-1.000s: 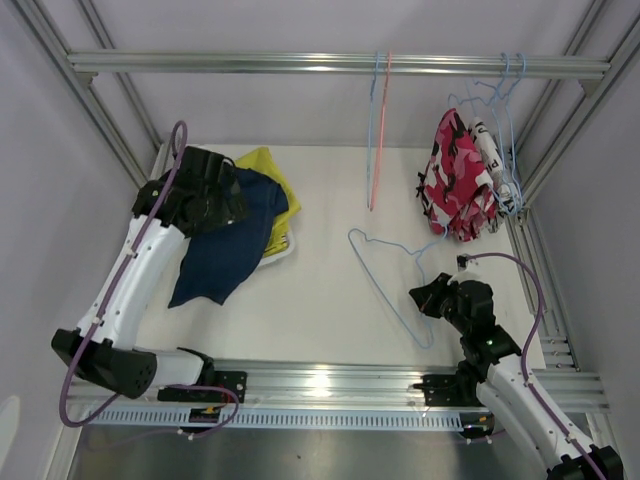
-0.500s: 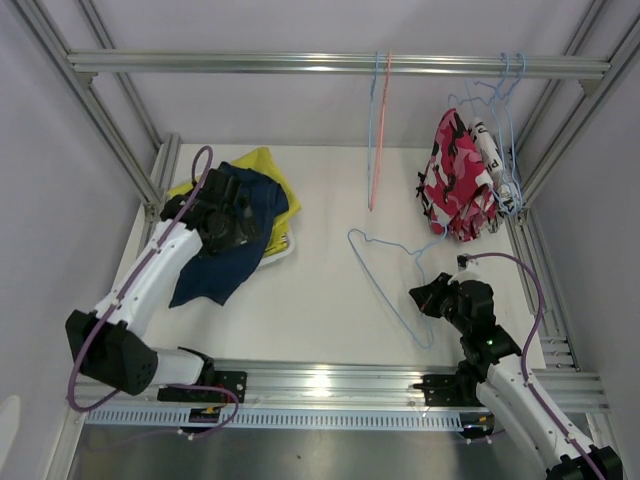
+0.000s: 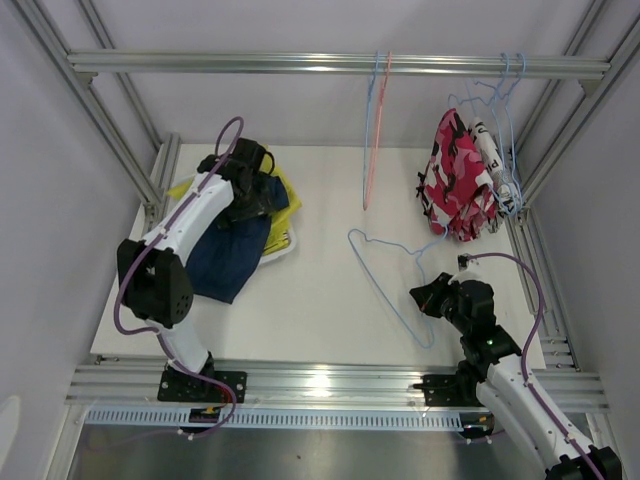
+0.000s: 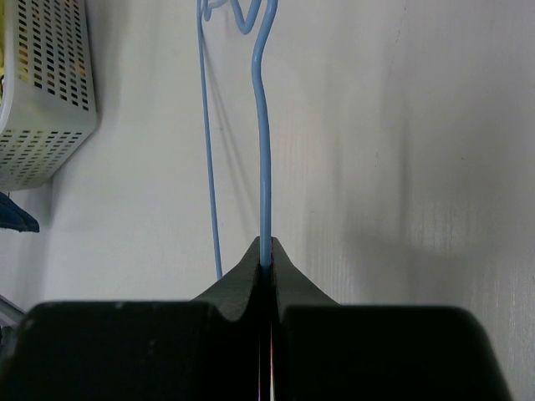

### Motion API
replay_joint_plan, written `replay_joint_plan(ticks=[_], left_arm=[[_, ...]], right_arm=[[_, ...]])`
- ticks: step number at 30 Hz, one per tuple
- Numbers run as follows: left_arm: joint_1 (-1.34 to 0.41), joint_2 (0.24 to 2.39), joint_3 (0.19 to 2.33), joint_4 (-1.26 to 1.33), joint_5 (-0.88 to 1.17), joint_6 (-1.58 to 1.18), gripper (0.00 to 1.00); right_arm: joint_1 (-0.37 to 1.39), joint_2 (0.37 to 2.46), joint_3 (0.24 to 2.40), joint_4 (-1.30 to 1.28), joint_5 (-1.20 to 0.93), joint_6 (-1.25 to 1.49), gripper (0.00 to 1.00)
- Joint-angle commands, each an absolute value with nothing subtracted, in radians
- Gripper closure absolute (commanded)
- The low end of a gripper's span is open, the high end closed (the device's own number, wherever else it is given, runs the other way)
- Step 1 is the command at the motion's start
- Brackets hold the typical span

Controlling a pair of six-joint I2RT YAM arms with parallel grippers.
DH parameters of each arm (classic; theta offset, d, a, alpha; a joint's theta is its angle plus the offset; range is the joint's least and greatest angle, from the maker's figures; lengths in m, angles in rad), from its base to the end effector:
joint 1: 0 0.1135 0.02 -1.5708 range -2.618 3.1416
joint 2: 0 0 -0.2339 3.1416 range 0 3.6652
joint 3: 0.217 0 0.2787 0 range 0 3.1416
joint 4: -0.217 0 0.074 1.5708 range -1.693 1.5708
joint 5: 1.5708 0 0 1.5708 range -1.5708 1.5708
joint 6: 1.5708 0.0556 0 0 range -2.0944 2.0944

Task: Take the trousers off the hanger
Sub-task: Place the trousers in the bin, then place the hanger at the clothesline.

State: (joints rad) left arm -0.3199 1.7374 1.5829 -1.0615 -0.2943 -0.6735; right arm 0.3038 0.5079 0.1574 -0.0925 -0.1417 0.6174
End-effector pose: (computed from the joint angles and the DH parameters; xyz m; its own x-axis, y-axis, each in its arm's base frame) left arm 0.3669 -0.1045 0.2423 -0.8238 -0.3559 -0.4412 -0.3947 0.9188 -0.0041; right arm 0.1965 0.0698 0.1348 -0.5754 0.4202 -0.7016 -0.1040 0.8134 0.5724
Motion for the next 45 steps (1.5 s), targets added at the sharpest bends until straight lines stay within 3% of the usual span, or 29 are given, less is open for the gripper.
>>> replay_joint_plan(ticks=[1, 9, 23, 36, 45], left_arm=[[-0.302, 1.758, 1.698, -1.026, -0.327, -0.664, 0.01], [-0.262, 1.874, 1.802, -1.054, -0.367, -0.624, 0.01], [-0.221, 1.947, 1.546, -0.922, -0.239, -0.657, 0.01], [-0.245, 1.609, 1.606, -0.940, -0.189, -0.609, 0.00], [-0.408, 1.205, 1.367, -0.683, -0.195, -0.552, 0.01]], right_arm=[[0.298, 0.515, 0.181, -0.060, -0.153, 0.606, 1.00], [0.296, 0.520, 0.183, -0.064, -0.152, 0.606, 1.00], [0.295, 0.531, 0.181, -0.049, -0.155, 0.607, 1.00], [0.293, 0.545, 0.183, -0.055, -0.137, 0.614, 1.00], [0.325, 0.402, 0.263, -0.197, -0.020, 0.557, 1.00]])
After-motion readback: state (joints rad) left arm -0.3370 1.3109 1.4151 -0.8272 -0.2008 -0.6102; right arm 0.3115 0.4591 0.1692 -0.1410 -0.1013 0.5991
